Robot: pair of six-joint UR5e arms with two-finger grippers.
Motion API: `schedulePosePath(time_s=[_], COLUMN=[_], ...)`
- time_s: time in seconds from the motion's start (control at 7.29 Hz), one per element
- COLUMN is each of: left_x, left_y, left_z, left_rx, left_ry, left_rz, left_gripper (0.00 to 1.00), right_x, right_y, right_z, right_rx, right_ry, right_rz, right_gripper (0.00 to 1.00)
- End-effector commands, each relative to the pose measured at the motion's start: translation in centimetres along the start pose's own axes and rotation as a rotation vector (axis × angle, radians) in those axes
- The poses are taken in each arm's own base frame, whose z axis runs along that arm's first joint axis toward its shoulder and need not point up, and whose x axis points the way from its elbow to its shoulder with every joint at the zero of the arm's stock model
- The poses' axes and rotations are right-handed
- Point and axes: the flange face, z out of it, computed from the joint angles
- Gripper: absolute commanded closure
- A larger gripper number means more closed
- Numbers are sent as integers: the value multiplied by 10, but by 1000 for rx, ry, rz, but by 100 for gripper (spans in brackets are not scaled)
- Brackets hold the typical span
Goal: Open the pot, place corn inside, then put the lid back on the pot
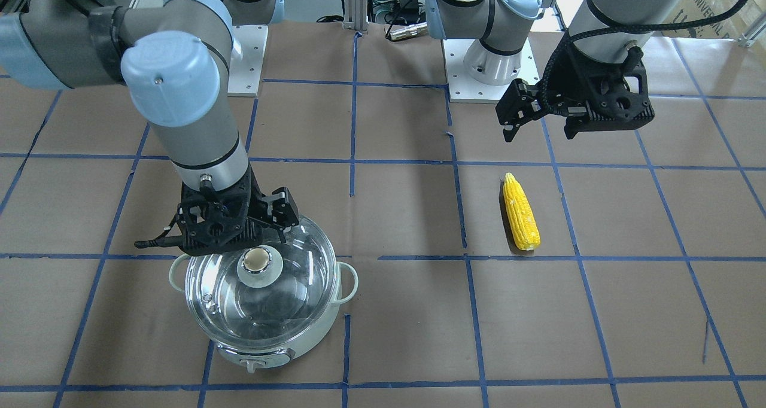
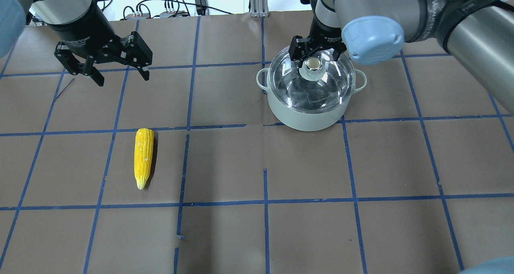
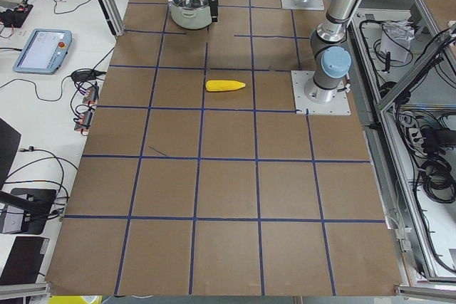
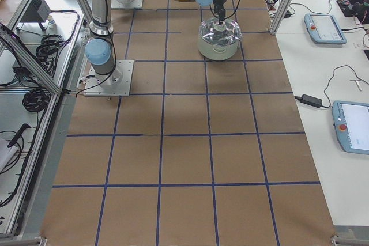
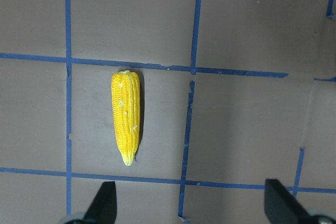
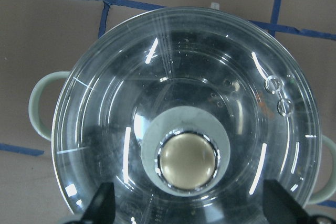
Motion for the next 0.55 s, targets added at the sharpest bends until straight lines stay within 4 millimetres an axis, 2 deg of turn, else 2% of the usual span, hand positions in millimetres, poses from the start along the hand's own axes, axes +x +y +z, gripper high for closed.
schedulePosePath(time_s=[0.0,0.41], left_x=[1,0], left_y=[-2,-5], left_z=[0,4], left_rx=[13,5], left_ry=[1,1], left_rz=[2,2], left_gripper=[0,0], right_x=[4,2], right_y=[-15,-24], right_z=[13,24], right_rx=[7,-3], right_ry=[2,1], right_rz=[5,8], right_gripper=[9,14])
